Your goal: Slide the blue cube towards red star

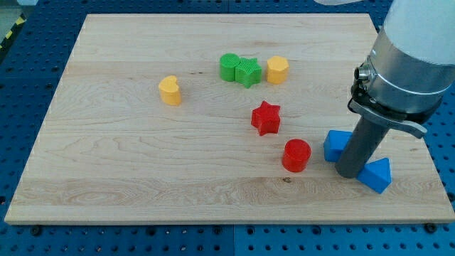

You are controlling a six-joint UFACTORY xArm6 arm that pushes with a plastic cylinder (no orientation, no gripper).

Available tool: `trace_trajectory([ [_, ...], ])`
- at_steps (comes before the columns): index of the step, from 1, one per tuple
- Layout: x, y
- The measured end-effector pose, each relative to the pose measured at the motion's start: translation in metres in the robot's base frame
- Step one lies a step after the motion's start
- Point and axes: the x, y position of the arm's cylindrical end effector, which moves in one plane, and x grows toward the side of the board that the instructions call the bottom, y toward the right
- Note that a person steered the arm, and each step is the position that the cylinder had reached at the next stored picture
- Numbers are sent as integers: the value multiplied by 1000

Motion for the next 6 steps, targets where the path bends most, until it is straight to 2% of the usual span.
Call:
trace_trajectory([
  [4, -49, -1],
  [5, -49, -1],
  [6, -27, 6],
])
